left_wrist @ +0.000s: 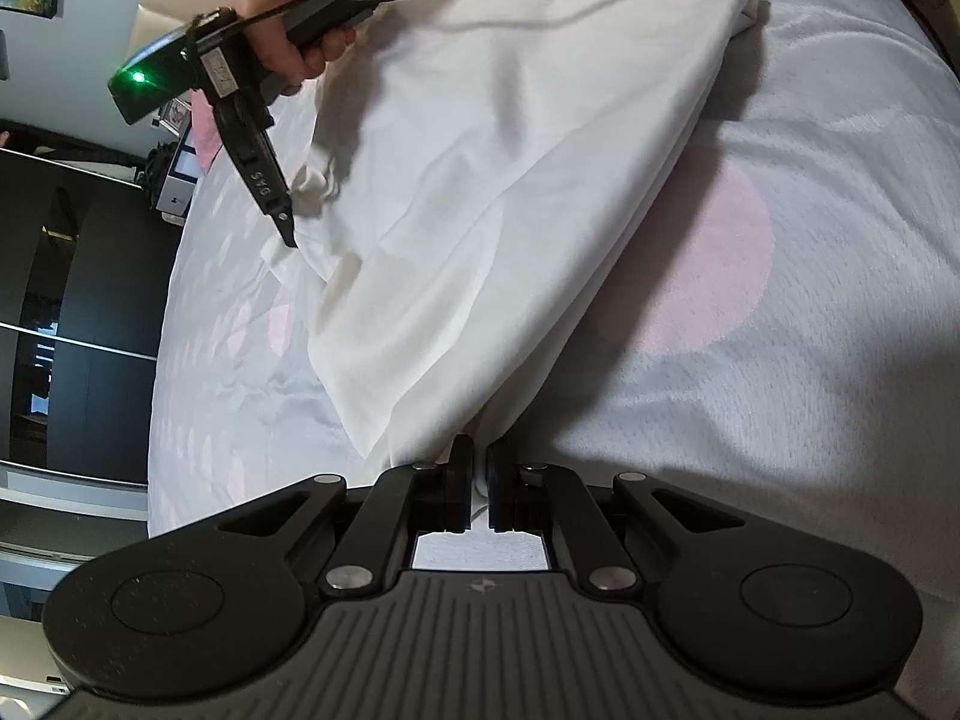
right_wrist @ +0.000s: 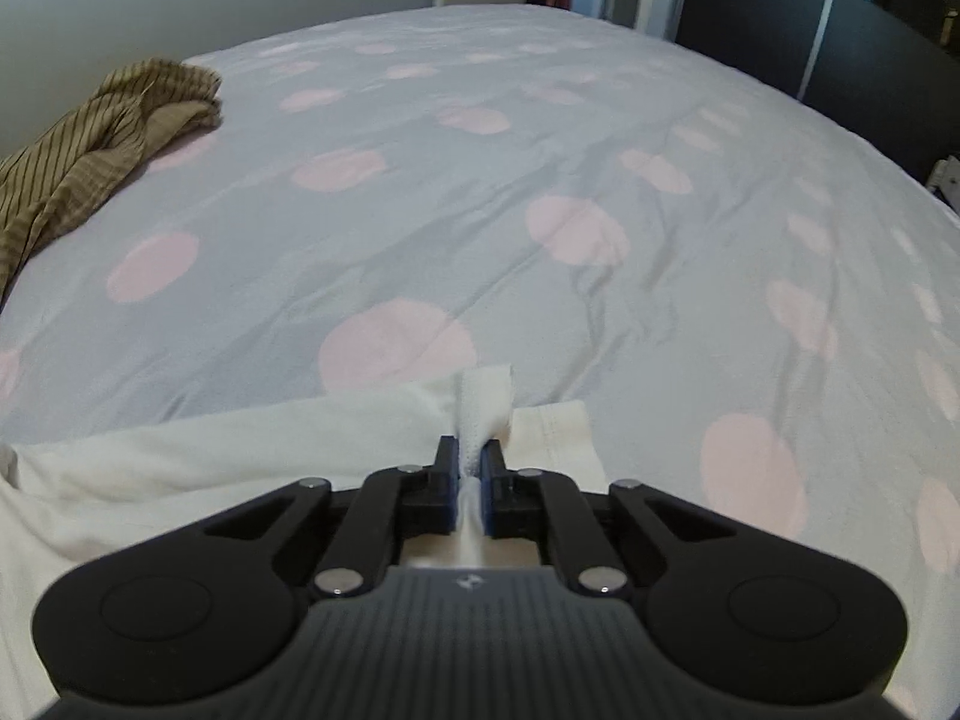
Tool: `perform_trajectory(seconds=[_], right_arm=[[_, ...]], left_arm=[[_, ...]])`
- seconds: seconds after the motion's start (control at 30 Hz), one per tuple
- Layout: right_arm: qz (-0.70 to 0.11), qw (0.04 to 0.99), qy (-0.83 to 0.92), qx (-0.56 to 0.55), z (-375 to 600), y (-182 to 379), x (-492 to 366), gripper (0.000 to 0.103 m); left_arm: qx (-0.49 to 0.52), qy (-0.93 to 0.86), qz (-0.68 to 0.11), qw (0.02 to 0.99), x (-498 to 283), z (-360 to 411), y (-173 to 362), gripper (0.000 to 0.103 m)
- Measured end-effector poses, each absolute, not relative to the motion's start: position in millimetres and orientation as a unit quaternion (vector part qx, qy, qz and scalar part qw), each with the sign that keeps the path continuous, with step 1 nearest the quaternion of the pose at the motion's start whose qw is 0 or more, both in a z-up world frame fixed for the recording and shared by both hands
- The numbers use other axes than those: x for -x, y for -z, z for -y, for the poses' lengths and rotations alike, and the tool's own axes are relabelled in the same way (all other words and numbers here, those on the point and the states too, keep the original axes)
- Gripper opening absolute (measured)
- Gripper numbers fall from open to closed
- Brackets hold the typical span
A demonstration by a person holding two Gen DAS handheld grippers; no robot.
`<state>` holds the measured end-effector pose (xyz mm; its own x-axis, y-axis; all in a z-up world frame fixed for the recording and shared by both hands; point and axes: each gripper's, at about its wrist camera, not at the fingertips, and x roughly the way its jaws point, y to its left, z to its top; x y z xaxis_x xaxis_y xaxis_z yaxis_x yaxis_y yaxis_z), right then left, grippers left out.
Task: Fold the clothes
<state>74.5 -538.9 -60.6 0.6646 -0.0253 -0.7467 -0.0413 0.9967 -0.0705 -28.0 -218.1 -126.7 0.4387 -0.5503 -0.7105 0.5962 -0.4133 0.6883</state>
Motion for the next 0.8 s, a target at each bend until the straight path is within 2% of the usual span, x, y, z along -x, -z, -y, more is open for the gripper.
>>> perform_trajectory(seconds=[0.67,0.77,0.8], right_arm=[[-0.439,0.894,0.084,0.034,551.0,64.9,-86.4,0.008],[-0.430,0.896,0.099,0.041,548.0,57.0,-80.9,0.024],[-0.427,0.897,0.105,0.044,546.8,54.0,-78.8,0.036]], left_arm=[[-0.667,0.509,-0.007,0.544,32.9,204.5,130.2,0.001],[-0.676,0.498,0.034,0.543,37.4,193.1,133.3,0.004],[-0.678,0.494,0.044,0.542,38.7,189.9,133.7,0.011]])
